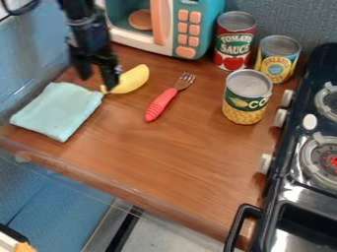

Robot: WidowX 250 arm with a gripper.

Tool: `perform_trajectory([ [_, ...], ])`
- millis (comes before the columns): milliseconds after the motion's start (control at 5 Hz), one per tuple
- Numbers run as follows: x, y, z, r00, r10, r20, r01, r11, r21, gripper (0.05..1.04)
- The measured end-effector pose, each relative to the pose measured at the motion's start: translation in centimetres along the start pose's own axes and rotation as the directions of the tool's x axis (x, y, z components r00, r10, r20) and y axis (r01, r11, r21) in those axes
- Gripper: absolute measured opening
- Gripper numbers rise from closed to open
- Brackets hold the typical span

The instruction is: Picked up banana and put it on the blue napkin

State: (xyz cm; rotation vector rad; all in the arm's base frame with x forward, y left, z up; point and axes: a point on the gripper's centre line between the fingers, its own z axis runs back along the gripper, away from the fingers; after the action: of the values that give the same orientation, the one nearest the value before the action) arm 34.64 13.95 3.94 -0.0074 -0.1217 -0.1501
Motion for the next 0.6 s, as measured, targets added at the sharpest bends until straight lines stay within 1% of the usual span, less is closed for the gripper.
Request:
perform_trajectory([
  [200,2.2,-0.6,-1.4,1.000,-0.006,0.007,0.006,1.000,-0.029,1.000],
  [400,4.2,-1.3,-2.4,1.000,-0.025,0.007,0.026,0.999,-0.043,1.000],
  [600,4.7,-1.2,-3.2,1.000,-0.025,-0.006,0.024,0.998,-0.052,0.948],
])
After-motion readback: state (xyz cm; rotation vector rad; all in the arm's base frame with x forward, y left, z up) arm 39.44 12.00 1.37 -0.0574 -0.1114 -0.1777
